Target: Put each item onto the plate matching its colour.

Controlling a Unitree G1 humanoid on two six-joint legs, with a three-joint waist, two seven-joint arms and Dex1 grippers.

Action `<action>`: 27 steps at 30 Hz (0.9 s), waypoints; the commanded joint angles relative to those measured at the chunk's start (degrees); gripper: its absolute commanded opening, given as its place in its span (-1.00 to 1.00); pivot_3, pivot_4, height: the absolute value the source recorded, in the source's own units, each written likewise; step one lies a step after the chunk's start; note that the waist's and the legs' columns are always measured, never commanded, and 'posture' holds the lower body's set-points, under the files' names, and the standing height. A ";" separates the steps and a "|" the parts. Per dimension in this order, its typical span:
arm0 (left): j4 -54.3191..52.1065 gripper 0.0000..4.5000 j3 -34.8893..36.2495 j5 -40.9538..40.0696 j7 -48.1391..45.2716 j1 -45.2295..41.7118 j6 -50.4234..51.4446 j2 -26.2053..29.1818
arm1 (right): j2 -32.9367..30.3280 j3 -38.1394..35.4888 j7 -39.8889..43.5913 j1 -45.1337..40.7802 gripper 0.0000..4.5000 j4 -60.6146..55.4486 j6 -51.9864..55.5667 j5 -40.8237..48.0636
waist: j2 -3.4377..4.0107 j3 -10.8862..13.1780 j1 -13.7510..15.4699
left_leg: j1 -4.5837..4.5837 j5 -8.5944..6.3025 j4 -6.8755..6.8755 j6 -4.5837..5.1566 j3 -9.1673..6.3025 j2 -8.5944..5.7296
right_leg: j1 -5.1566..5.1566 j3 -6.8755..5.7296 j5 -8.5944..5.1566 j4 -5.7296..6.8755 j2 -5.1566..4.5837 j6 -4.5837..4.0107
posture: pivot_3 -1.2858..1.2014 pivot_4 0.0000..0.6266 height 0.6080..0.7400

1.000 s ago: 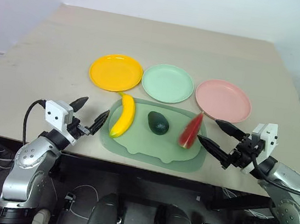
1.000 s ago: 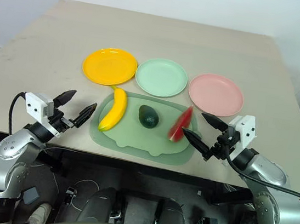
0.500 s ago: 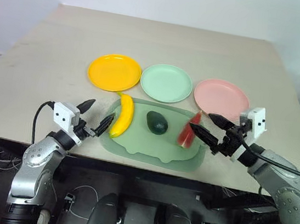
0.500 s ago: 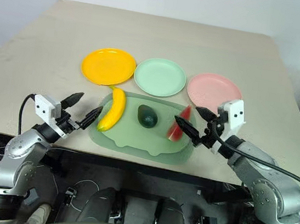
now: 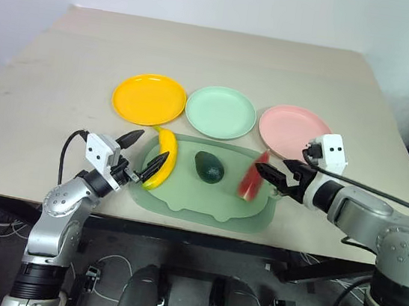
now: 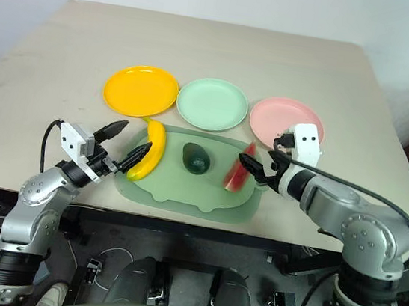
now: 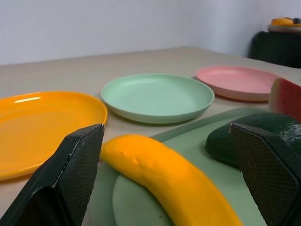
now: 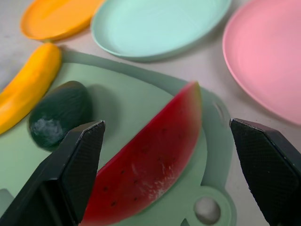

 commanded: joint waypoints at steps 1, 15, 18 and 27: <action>-1.24 0.99 -0.16 -0.95 -2.98 -0.85 -1.03 1.65 | 1.01 -2.71 -3.48 -3.90 1.00 0.58 4.53 2.35 | 0.01 0.00 -0.10 | -0.01 0.00 -0.01 0.00 0.01 0.00 | -0.02 0.00 0.00 0.00 0.00 0.00 | 0.03 -0.52 0.32; 3.19 0.99 -2.38 -5.00 -20.56 -6.86 3.27 10.25 | 11.36 -3.50 -16.40 -10.28 1.00 3.84 14.67 4.78 | 0.04 0.01 -1.04 | -0.06 0.03 -0.08 -0.06 0.05 0.00 | -0.08 0.01 0.00 0.00 0.00 0.01 | 0.03 -0.52 0.32; 4.88 0.99 -2.60 -4.15 -21.53 -8.04 2.30 10.32 | 11.32 -2.48 -19.84 -10.29 1.00 5.77 14.67 5.87 | 0.05 0.01 -1.05 | -0.05 0.04 -0.08 -0.07 0.06 0.00 | -0.08 0.01 0.00 0.00 0.01 0.01 | 0.03 -0.52 0.32; 8.39 0.99 -2.79 -2.85 -21.63 -10.57 0.55 8.76 | 9.30 3.05 -28.58 -13.93 1.00 14.70 14.67 8.11 | 0.08 0.03 -1.21 | -0.06 0.07 -0.09 -0.12 0.10 0.00 | -0.10 0.05 0.00 0.00 0.01 0.01 | 0.03 -0.52 0.32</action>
